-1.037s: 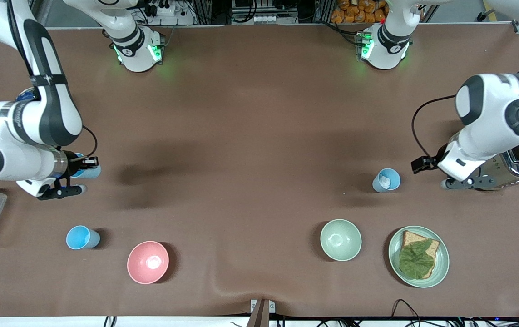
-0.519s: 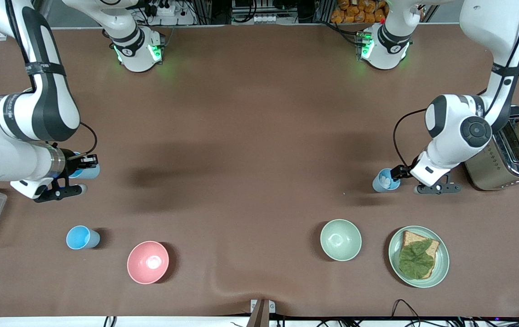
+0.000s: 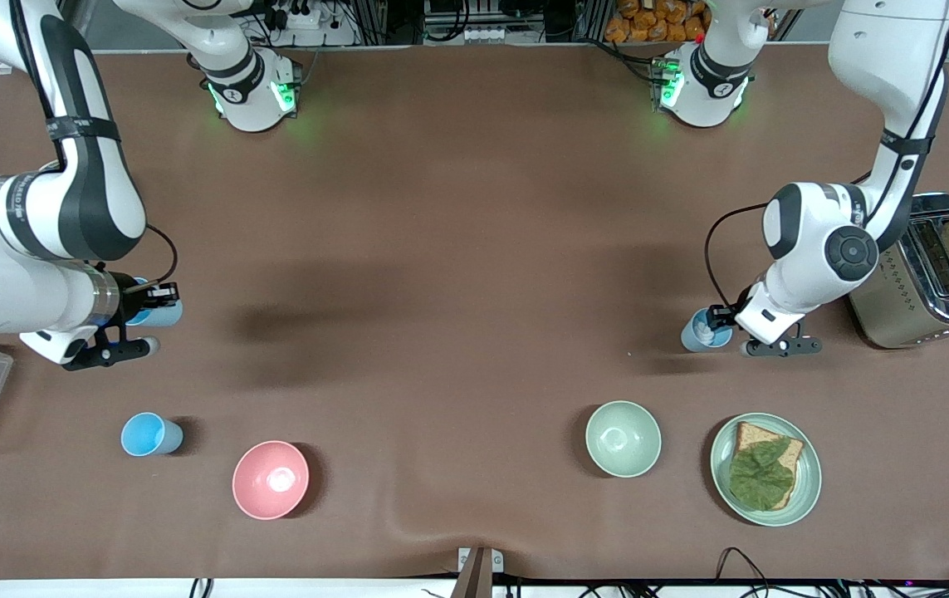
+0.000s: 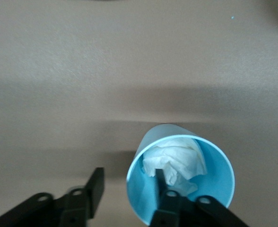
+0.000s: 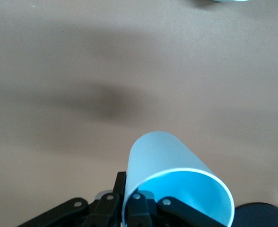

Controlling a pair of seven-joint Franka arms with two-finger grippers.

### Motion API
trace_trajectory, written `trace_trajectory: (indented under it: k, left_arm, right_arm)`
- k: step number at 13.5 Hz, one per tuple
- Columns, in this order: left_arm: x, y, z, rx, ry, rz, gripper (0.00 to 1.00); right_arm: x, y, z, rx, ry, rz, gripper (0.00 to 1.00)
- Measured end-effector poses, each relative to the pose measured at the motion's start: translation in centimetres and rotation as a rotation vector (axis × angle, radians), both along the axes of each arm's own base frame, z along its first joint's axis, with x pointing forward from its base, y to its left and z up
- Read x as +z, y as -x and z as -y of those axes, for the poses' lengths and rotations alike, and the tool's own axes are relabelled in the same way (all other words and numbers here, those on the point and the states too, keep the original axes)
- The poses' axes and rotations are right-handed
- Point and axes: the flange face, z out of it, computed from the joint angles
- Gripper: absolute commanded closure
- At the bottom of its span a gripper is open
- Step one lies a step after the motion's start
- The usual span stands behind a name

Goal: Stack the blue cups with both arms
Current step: 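Lift both blue cups and carry them toward each other mid-table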

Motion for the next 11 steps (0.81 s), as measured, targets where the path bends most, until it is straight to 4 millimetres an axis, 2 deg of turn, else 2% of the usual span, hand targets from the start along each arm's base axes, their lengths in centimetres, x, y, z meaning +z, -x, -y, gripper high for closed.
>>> trace_trajectory:
  k: [4,6,8,11]
  left_arm:
    - [-0.7,0.0,0.9,0.009,0.022,-0.007,1.0]
    - [-0.5,0.1,2.4,-0.013,0.034,-0.002,1.0]
    - [-0.1,0.3,5.4,-0.029,0.056,0.004,1.0]
    - [2.0,0.7,13.1,0.023,0.108,0.025,1.0]
  right_arm:
    - [0.7,0.1,-1.8,0.022,0.001,0.001,1.0]
    - [1.8,0.1,-3.6,0.008,0.007,0.005,1.0]
    - [3.4,0.0,-5.4,-0.05,-0.019,-0.002,1.0]
    - [6.5,-0.4,-7.4,-0.119,-0.032,0.021,1.0]
